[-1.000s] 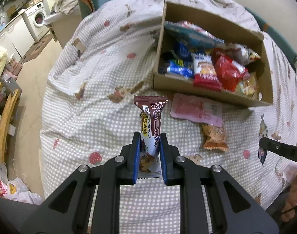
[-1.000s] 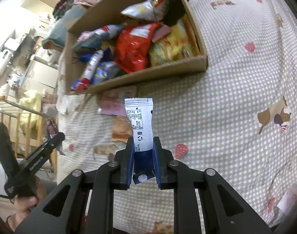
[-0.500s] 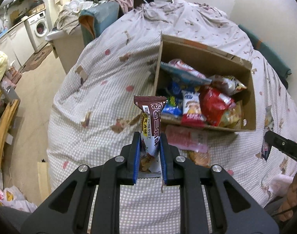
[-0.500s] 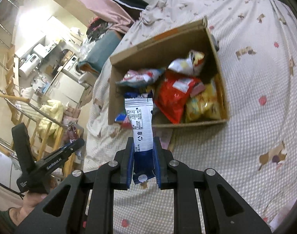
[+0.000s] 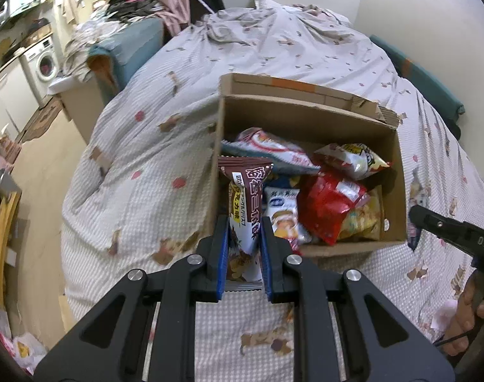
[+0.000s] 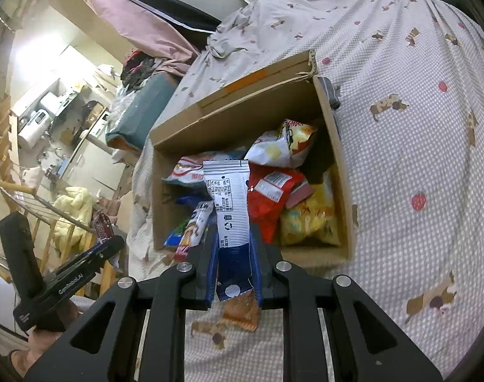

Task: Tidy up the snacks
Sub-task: 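Lower the chocolate bar and stick pack into the box and open both grippers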

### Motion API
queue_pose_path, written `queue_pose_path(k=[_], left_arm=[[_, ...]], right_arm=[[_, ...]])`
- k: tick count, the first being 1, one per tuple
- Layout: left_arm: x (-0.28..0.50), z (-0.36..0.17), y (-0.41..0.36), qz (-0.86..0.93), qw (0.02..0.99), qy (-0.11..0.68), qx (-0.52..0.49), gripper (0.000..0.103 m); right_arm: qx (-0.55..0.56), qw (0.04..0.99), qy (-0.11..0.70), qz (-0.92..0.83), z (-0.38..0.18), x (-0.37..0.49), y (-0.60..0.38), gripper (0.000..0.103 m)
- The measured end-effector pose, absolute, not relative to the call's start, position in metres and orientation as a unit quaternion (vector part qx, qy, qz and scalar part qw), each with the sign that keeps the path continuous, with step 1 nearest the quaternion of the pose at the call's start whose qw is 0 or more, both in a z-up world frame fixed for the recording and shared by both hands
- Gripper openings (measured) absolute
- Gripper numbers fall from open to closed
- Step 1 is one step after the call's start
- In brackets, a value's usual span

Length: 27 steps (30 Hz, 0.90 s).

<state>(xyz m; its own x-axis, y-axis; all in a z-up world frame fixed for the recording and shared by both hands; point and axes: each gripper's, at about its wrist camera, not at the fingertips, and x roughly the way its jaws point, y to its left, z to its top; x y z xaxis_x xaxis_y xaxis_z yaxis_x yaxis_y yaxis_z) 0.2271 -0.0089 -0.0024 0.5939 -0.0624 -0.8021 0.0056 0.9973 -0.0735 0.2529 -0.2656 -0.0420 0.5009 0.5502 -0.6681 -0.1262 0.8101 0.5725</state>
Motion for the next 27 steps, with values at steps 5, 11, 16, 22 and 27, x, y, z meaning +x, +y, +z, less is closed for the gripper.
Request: queue_pose_path(k=[5, 11, 16, 22, 27], left_arm=[[0.251, -0.009, -0.021, -0.025, 0.892, 0.450, -0.025, 0.015], [0.274, -0.029, -0.027, -0.036, 0.888, 0.458, -0.022, 0.015], [0.287, -0.046, -0.025, -0.064, 0.877, 0.474, -0.049, 0.015], [0.290, -0.044, -0.023, -0.066, 0.881, 0.467, -0.045, 0.015], [0.292, -0.045, -0.021, -0.066, 0.880, 0.468, -0.050, 0.015]], right_arm=[[0.213, 0.838, 0.464, 0.195, -0.048, 0.271, -0.263, 0.019], [0.202, 0.834, 0.481, 0.180, -0.064, 0.294, -0.262, 0.019], [0.193, 0.831, 0.495, 0.165, -0.078, 0.300, -0.260, 0.019], [0.205, 0.828, 0.496, 0.160, -0.083, 0.301, -0.262, 0.019], [0.205, 0.829, 0.495, 0.159, -0.085, 0.300, -0.262, 0.019]])
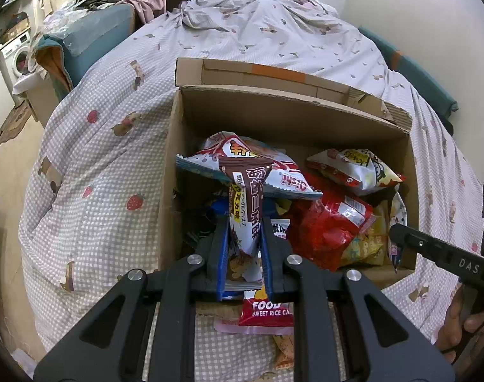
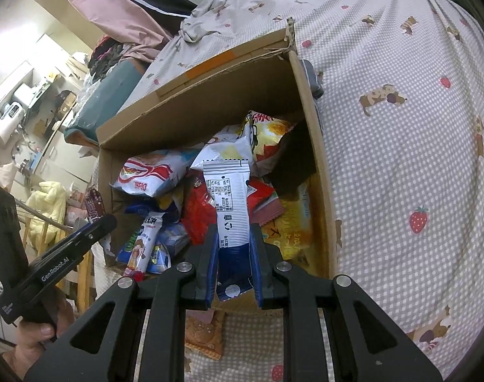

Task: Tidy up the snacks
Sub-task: 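Lower the chocolate bar and stick pack into the box and open both grippers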

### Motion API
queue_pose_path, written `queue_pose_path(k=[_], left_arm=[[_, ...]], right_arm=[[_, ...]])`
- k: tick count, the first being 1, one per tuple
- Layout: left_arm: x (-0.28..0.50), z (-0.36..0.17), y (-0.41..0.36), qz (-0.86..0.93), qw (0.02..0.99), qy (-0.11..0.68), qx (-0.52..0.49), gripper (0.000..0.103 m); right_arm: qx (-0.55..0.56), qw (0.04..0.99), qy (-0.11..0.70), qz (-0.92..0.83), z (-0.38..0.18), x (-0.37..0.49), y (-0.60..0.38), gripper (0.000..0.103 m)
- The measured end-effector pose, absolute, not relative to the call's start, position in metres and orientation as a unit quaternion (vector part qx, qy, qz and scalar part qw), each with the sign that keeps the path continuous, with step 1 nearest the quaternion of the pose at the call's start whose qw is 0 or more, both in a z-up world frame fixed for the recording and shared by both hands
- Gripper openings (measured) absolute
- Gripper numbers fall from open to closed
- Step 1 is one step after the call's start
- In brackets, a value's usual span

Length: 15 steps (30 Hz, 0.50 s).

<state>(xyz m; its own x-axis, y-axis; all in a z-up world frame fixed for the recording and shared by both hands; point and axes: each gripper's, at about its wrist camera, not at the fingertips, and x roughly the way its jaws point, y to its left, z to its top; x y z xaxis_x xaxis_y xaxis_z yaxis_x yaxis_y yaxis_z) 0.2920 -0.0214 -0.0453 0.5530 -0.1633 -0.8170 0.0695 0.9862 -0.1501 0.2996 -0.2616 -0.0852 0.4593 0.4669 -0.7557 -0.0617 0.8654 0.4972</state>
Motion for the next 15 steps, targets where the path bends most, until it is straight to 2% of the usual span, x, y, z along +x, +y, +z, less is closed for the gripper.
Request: queue_pose_path(k=[15], left_arm=[[0.288, -0.040, -0.022, -0.065, 0.882, 0.464, -0.048, 0.016]], right_arm=[[0.198, 0.843, 0.474, 0.160, -0.078, 0.292, -0.258, 0.020]])
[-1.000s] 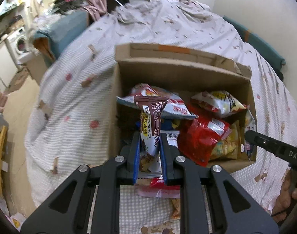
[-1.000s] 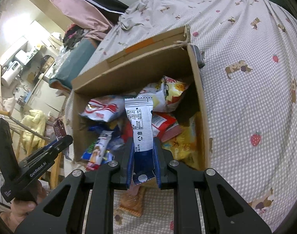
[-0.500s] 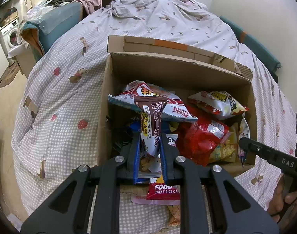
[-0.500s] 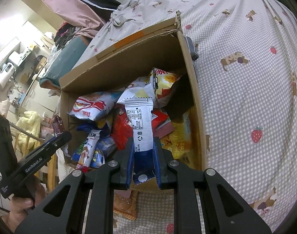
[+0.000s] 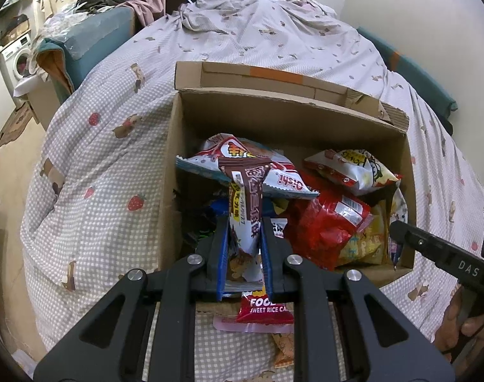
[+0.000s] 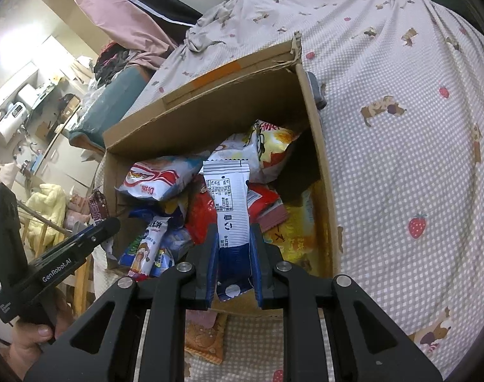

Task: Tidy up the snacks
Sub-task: 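Lower the chocolate bar and stick pack into the box and open both grippers, then withdraw both grippers from the box toward the pink packet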

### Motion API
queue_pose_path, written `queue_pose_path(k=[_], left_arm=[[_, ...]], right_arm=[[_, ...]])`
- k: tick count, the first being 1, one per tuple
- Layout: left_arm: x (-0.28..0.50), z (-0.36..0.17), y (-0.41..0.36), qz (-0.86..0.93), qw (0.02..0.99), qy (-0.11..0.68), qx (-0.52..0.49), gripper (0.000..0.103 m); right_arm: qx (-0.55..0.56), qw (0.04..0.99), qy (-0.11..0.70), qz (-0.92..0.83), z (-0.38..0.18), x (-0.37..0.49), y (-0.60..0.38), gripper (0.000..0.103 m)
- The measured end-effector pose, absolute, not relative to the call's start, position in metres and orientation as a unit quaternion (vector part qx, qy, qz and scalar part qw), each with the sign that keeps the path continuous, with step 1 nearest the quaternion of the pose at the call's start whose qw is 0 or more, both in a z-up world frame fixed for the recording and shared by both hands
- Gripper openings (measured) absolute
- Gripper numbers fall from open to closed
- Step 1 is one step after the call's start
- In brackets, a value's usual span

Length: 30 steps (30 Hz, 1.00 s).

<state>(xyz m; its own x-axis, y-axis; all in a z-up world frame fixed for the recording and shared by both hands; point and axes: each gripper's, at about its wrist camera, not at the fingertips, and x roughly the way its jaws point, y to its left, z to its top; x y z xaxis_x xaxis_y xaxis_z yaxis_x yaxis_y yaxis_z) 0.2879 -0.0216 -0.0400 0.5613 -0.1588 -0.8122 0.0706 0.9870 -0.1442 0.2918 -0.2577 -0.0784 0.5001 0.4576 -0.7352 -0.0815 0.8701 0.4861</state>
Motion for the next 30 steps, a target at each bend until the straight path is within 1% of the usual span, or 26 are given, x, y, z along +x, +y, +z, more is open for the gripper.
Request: queue_pose_path(k=[3, 8, 9, 10, 11, 12, 13, 14, 15, 16, 18, 23, 30], left_arm=[[0.289, -0.043, -0.021, -0.063, 0.880, 0.469, -0.050, 0.016], [0.287, -0.041, -0.024, -0.068, 0.880, 0.468, -0.048, 0.016], [0.287, -0.040, -0.024, -0.069, 0.881, 0.467, -0.046, 0.020], [0.286, -0.039, -0.025, -0.069, 0.882, 0.465, -0.045, 0.031], [0.285, -0.037, -0.025, -0.069, 0.884, 0.461, -0.045, 0.039], [0.285, -0.035, -0.025, -0.068, 0.886, 0.457, -0.045, 0.050], [0.283, -0.033, -0.024, -0.065, 0.889, 0.450, -0.045, 0.057], [0.282, -0.032, -0.024, -0.062, 0.893, 0.444, -0.045, 0.060], [0.282, -0.031, -0.023, -0.061, 0.894, 0.441, -0.046, 0.065], [0.282, -0.030, -0.022, -0.060, 0.894, 0.441, -0.052, 0.073], [0.283, -0.031, -0.019, -0.060, 0.891, 0.444, -0.067, 0.081], [0.282, -0.032, -0.012, -0.055, 0.887, 0.450, -0.087, 0.081], [0.260, -0.014, -0.006, -0.054, 0.900, 0.423, -0.085, 0.081]], right_arm=[[0.199, 0.842, 0.476, 0.161, -0.079, 0.292, -0.257, 0.023], [0.212, 0.840, 0.475, 0.156, -0.079, 0.294, -0.262, 0.023], [0.214, 0.840, 0.475, 0.155, -0.079, 0.295, -0.263, 0.023], [0.215, 0.840, 0.474, 0.154, -0.079, 0.295, -0.263, 0.024], [0.216, 0.840, 0.473, 0.154, -0.079, 0.295, -0.264, 0.027], [0.216, 0.840, 0.474, 0.154, -0.079, 0.295, -0.264, 0.032], [0.219, 0.840, 0.473, 0.154, -0.078, 0.295, -0.264, 0.053], [0.224, 0.840, 0.470, 0.153, -0.078, 0.294, -0.265, 0.078], [0.228, 0.843, 0.463, 0.152, -0.076, 0.293, -0.266, 0.083], [0.228, 0.846, 0.458, 0.149, -0.074, 0.292, -0.266, 0.084], [0.223, 0.849, 0.455, 0.148, -0.071, 0.292, -0.266, 0.085], [0.230, 0.848, 0.456, 0.143, -0.072, 0.294, -0.269, 0.085], [0.220, 0.858, 0.445, 0.135, -0.062, 0.282, -0.268, 0.085]])
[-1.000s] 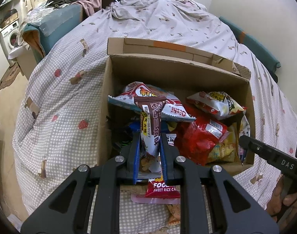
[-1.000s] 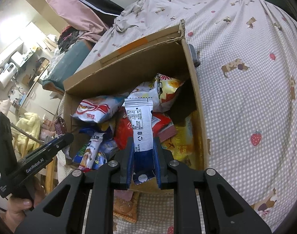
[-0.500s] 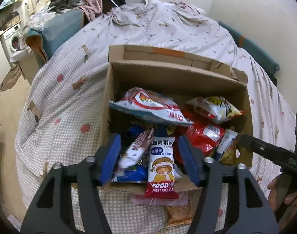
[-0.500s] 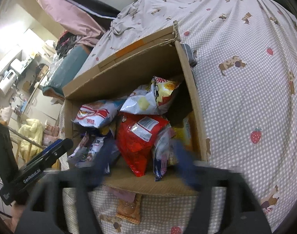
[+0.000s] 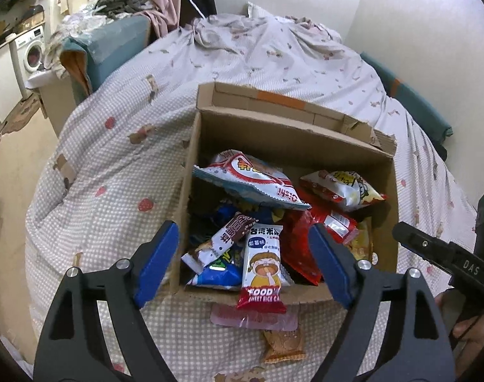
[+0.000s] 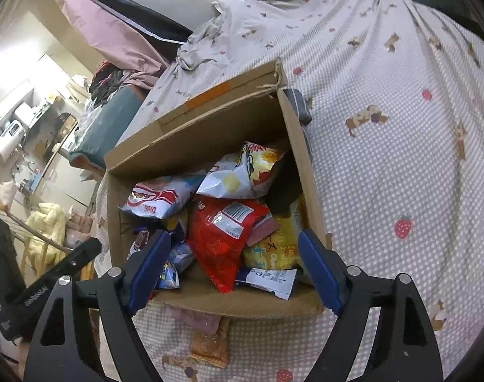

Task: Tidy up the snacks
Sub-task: 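Withdraw both grippers from the box toward the pink packet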

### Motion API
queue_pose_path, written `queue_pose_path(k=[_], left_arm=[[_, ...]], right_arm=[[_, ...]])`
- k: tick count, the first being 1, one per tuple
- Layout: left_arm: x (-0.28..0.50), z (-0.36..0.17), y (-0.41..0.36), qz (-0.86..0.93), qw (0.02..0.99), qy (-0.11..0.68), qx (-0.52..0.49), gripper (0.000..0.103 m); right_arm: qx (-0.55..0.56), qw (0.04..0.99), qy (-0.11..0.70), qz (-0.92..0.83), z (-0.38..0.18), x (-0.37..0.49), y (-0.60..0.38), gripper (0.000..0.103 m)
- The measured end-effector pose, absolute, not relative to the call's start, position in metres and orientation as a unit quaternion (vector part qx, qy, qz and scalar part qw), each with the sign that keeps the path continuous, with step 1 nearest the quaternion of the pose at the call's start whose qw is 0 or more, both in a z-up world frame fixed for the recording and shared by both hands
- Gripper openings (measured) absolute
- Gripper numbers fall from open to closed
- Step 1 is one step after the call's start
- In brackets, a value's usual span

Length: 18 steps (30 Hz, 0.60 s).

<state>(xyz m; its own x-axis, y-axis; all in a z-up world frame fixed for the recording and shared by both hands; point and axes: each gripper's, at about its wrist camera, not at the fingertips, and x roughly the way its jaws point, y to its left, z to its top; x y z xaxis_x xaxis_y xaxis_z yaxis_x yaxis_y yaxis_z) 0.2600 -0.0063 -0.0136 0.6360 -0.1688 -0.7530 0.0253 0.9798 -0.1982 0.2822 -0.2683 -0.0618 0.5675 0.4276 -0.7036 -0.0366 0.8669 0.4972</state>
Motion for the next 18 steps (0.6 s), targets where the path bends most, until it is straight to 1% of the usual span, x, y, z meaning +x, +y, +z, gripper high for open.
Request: queue_pose_path(k=[2, 3, 4, 6, 8, 10, 18], left_arm=[[0.252, -0.008, -0.004, -0.054, 0.902, 0.419, -0.087, 0.088], [0.250, -0.007, -0.003, -0.055, 0.902, 0.419, -0.088, 0.096], [0.245, -0.005, -0.002, -0.058, 0.902, 0.418, -0.092, 0.099], [0.237, -0.007, -0.001, -0.059, 0.899, 0.425, -0.093, 0.099], [0.228, -0.011, 0.003, -0.054, 0.894, 0.433, -0.101, 0.099], [0.220, -0.016, 0.008, -0.049, 0.888, 0.443, -0.110, 0.099], [0.185, -0.032, 0.028, -0.017, 0.870, 0.478, -0.122, 0.099]], right_arm=[[0.221, 0.858, 0.443, 0.137, -0.060, 0.277, -0.268, 0.085], [0.225, 0.857, 0.443, 0.138, -0.058, 0.272, -0.267, 0.085], [0.227, 0.856, 0.442, 0.139, -0.057, 0.268, -0.268, 0.085], [0.231, 0.855, 0.442, 0.144, -0.054, 0.258, -0.267, 0.085], [0.230, 0.852, 0.443, 0.159, -0.051, 0.248, -0.263, 0.091], [0.221, 0.855, 0.441, 0.161, -0.048, 0.239, -0.260, 0.095], [0.219, 0.844, 0.465, 0.153, -0.063, 0.207, -0.254, 0.095]])
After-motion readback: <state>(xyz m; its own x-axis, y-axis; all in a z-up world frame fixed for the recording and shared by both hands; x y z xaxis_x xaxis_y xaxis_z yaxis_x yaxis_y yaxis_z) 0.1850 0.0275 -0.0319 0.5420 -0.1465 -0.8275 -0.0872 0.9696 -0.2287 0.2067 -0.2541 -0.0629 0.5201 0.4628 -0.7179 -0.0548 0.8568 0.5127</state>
